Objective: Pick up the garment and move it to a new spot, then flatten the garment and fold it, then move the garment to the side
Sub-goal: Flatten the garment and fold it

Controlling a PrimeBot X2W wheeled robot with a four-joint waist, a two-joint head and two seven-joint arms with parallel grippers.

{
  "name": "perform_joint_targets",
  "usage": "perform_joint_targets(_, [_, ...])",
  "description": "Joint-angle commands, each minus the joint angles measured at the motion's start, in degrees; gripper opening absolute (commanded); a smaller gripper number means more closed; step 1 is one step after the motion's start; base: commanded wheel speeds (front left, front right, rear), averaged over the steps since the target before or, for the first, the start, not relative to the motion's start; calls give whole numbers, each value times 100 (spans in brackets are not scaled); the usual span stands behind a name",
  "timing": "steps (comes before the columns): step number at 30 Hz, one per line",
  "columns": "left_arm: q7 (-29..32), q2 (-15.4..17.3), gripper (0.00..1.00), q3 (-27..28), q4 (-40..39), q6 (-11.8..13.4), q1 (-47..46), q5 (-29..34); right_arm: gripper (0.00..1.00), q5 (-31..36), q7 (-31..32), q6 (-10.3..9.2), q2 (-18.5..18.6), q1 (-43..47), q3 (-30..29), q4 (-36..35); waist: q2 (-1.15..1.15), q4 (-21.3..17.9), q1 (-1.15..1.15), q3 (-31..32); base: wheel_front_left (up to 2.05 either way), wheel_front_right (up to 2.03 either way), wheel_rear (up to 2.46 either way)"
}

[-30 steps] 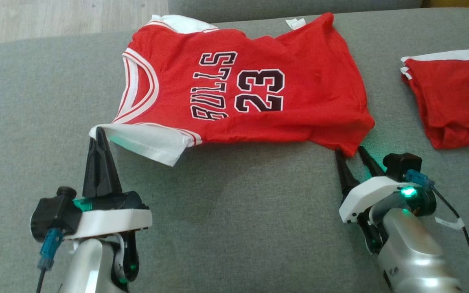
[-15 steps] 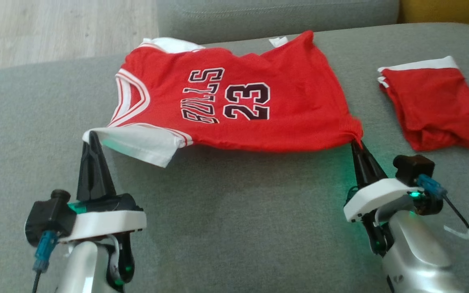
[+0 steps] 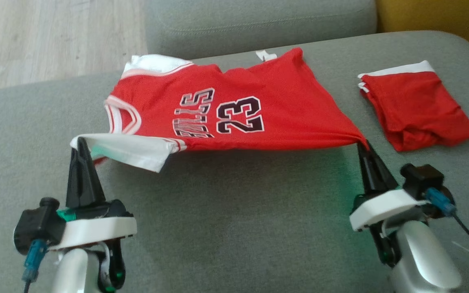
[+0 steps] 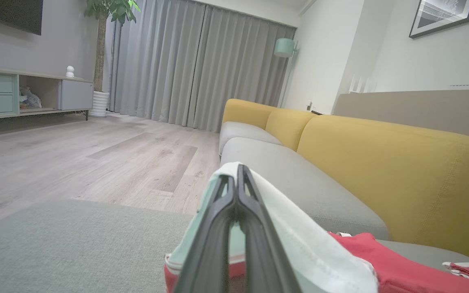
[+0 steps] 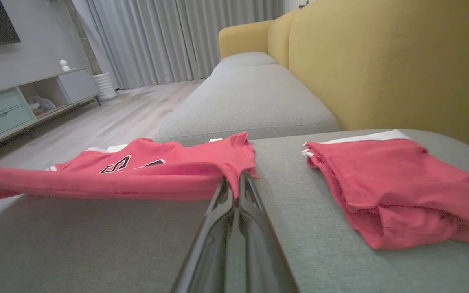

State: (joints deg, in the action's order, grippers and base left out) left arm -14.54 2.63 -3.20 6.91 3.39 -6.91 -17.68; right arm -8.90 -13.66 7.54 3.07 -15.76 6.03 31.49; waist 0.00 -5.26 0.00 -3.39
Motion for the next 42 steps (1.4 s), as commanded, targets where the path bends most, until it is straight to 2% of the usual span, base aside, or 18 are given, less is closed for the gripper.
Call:
perform_joint_targets(1, [-46,25,0,258,-290,-54,-140,60,0,159,50,-5,-19,32,-39,-441,0,-61,0,65,0,0,0])
perform_joint_targets(14, [-46,25,0,353,-719,-112,-63,92,0,747,755,-5,-19,616,-438,-2024,0,-131,0,208,0,0,0])
perform_joint_targets(19, [-46,25,0,303,-737,-92,62,36,0,776,901,-5,-19,847,-384,-2263,0,-73,0,238,0,0,0])
perform_joint_targets(24, [50,27,0,106,-426,-221,332,-4,0,794,954,-5,-19,1027,-347,-2414,0,-11,0,242,0,0,0])
perform_joint_targets(28, [34,38,0,132,-440,-206,557,-31,0,819,1003,-5,-19,1170,-352,-2566,0,25,0,183,0,0,0])
perform_joint_targets(32, [203,178,0,39,-523,-361,612,-53,0,863,1050,-5,-19,1248,-402,-2728,0,90,0,79,0,0,0])
perform_joint_targets(37, [590,486,0,-33,-783,-553,-152,-13,0,1005,1195,-5,73,915,-401,-2909,0,212,0,-148,0,0,0])
perform_joint_targets(42, [1390,852,0,-206,-699,-819,-1788,-60,0,899,1650,-5,449,-98,-286,-3027,0,312,0,-580,0,0,0])
